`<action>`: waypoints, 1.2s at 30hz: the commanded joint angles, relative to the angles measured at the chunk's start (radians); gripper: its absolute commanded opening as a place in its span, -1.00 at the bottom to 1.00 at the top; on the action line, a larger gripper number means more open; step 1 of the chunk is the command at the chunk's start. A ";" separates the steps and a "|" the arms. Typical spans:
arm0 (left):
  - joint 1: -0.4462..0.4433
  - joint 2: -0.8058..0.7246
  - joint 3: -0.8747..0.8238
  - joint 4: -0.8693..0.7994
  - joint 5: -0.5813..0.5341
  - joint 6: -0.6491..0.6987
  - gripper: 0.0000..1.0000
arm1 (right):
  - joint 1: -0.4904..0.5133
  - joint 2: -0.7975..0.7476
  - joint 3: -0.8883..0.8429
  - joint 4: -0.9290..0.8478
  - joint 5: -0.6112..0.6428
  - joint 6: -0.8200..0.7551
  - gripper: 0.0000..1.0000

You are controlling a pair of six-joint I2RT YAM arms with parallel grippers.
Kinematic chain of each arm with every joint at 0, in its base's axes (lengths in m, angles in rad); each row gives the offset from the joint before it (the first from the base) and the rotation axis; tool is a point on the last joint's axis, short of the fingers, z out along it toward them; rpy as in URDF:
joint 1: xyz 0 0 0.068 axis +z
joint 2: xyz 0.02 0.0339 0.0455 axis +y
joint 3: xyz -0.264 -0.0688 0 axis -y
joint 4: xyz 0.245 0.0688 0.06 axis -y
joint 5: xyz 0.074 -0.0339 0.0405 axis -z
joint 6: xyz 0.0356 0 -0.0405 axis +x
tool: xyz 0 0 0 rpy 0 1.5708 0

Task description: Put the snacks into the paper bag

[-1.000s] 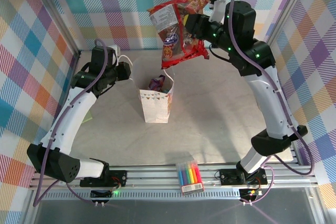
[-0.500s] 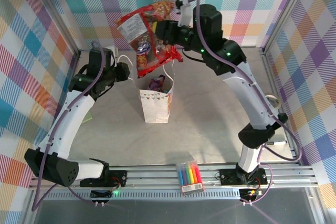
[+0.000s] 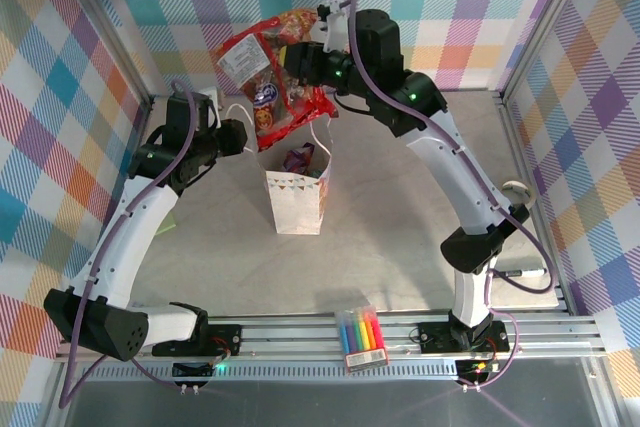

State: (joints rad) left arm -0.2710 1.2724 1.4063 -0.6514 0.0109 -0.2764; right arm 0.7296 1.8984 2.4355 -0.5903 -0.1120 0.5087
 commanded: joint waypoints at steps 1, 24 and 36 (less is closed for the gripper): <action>0.016 -0.010 -0.004 0.010 0.021 -0.011 -0.49 | 0.010 -0.001 0.094 0.229 -0.053 -0.014 -1.00; 0.016 -0.004 0.014 -0.005 0.008 0.000 -0.48 | 0.010 -0.008 0.113 -0.018 0.069 -0.098 -1.00; 0.018 -0.013 0.023 -0.002 0.009 -0.003 -0.48 | 0.010 -0.091 0.012 -0.136 0.133 -0.184 -1.00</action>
State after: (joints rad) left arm -0.2695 1.2724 1.4067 -0.6518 0.0170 -0.2760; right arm 0.7338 1.9102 2.4493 -0.8375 0.0021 0.3580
